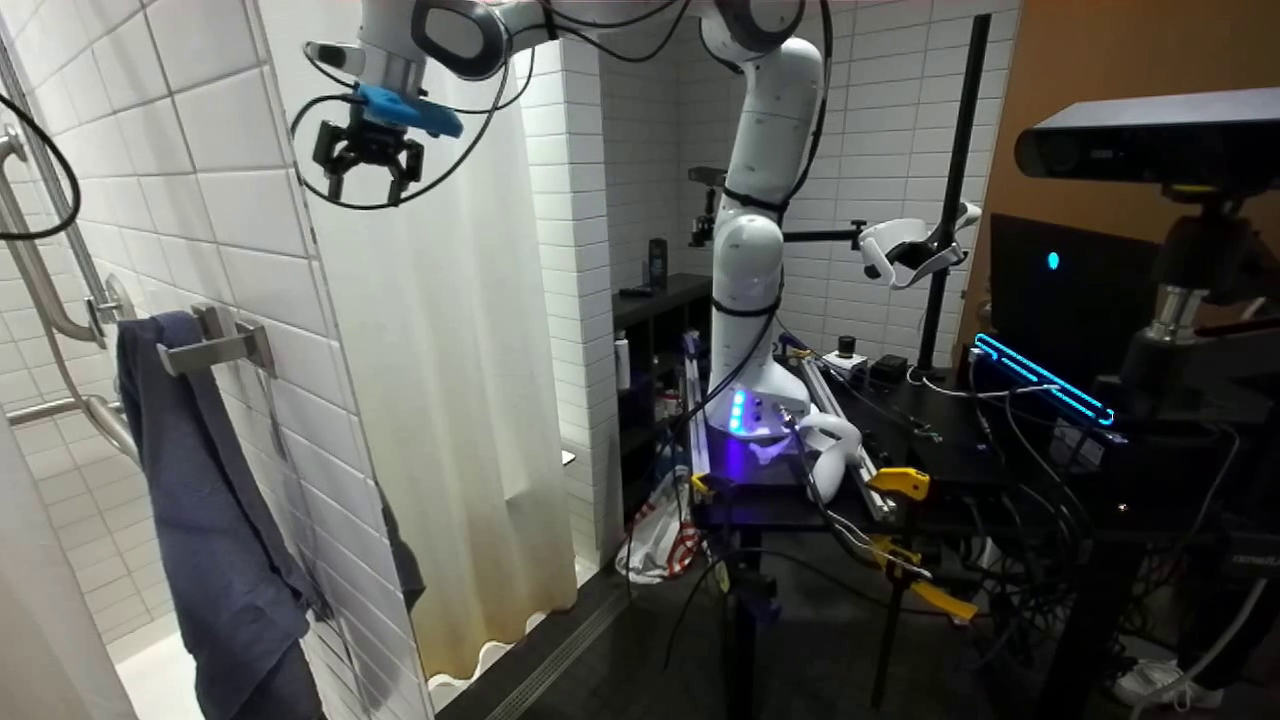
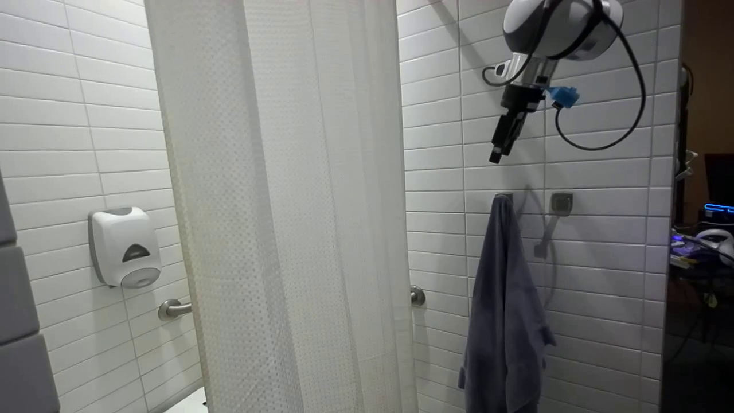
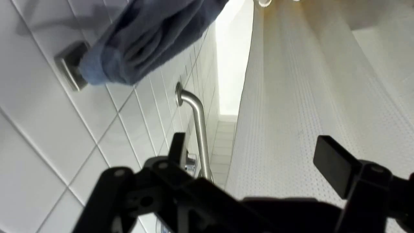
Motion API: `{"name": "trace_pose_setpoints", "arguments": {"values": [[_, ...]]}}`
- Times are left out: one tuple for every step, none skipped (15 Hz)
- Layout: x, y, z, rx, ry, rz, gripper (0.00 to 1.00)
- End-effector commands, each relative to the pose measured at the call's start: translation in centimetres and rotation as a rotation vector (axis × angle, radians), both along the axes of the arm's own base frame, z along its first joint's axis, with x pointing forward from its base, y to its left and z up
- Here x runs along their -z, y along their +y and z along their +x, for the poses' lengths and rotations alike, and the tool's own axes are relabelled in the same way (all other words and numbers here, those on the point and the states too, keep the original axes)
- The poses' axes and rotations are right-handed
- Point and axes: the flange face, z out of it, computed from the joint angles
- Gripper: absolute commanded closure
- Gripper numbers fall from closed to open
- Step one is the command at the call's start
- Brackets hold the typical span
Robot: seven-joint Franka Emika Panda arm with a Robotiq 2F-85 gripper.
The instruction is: Move the shower curtain to the left
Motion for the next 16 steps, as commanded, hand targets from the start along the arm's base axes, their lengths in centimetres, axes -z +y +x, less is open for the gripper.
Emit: {"name": "trace_pose_setpoints", "arguments": {"values": [[-0.1, 0.2, 0.6, -0.025, -0.018, 0.014, 0.0], [-0.1, 0.4, 1.1, -0.042, -0.024, 0.024, 0.0], [-0.2, 0.5, 1.3, -0.049, -0.027, 0.025, 0.0], [-0.2, 0.5, 1.4, -0.052, -0.028, 0.024, 0.0], [-0.3, 0.5, 1.4, -0.054, -0.029, 0.023, 0.0], [-0.3, 0.5, 1.4, -0.055, -0.03, 0.022, 0.0], [-0.3, 0.5, 1.4, -0.055, -0.03, 0.022, 0.0], [-0.3, 0.5, 1.4, -0.055, -0.03, 0.022, 0.0], [-0.3, 0.5, 1.4, -0.056, -0.03, 0.022, 0.0], [-0.3, 0.6, 1.9, -0.074, -0.028, 0.024, 0.0], [-0.5, 0.7, 2.3, -0.102, -0.028, 0.027, 0.0], [-0.7, 0.9, 2.7, -0.124, -0.035, 0.021, 0.0], [-1.0, 1.2, 3.4, -0.167, -0.05, 0.015, 0.0], [-1.4, 1.5, 4.0, -0.209, -0.062, 0.015, 0.0], [-1.8, 1.7, 5.0, -0.252, -0.075, 0.013, 0.0], [-2.2, 2.0, 5.8, -0.29, -0.088, 0.018, 0.0]]}}
